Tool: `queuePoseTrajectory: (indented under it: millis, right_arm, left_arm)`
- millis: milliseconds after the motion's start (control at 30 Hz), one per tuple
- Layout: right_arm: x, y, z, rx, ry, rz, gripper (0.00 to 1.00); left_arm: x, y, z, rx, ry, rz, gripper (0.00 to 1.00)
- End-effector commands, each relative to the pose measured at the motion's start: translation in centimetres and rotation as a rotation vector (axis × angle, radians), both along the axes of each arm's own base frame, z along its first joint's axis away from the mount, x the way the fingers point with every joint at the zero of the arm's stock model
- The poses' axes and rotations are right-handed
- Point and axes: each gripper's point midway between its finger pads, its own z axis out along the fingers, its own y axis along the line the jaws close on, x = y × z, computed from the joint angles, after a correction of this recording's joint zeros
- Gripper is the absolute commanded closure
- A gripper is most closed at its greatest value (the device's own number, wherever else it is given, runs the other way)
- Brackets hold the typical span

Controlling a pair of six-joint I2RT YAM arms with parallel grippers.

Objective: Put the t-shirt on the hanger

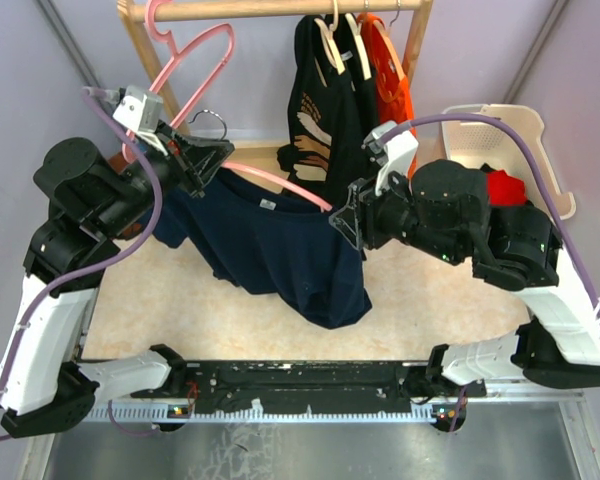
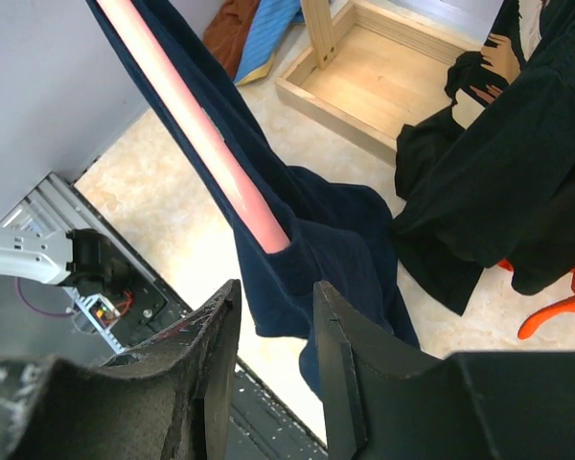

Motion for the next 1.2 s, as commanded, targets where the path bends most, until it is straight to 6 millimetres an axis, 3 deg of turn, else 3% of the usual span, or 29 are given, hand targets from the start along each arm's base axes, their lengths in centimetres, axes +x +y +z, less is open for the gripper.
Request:
queuePoseTrajectory:
  millis: [0,233,400,767,1167]
  right_arm:
    - [0.3,0.3,1.9,0.054,-0.044,-0.004,0.64]
    - [0.4,0.3,1.7,0.044,-0.042,-0.006,0.65]
    - [0.3,0.3,2.0,0.053,-0.044,0.000,0.81]
    - [0.1,0.7,2.2,0.074,-0.049,0.017,1.00]
    - [0.2,2.2,5.9,0.163,-0.121,0.067,1.00]
  left_arm:
    - [-2.2,1.0,4.5,-0.079,-0.123,-0.029,1.00]
    - [-2.5,1.0,4.6,-0.084,-0.125,-0.039,1.00]
    - [-2.5,0.9,4.5,-0.082,-0.123,-0.040,1.00]
    - [-2.5,0.7,4.4,-0.086,-0.120,-0.048,1.00]
    - [-1.6,-0.6,2.8,-0.075,-0.073,-0.077,1.00]
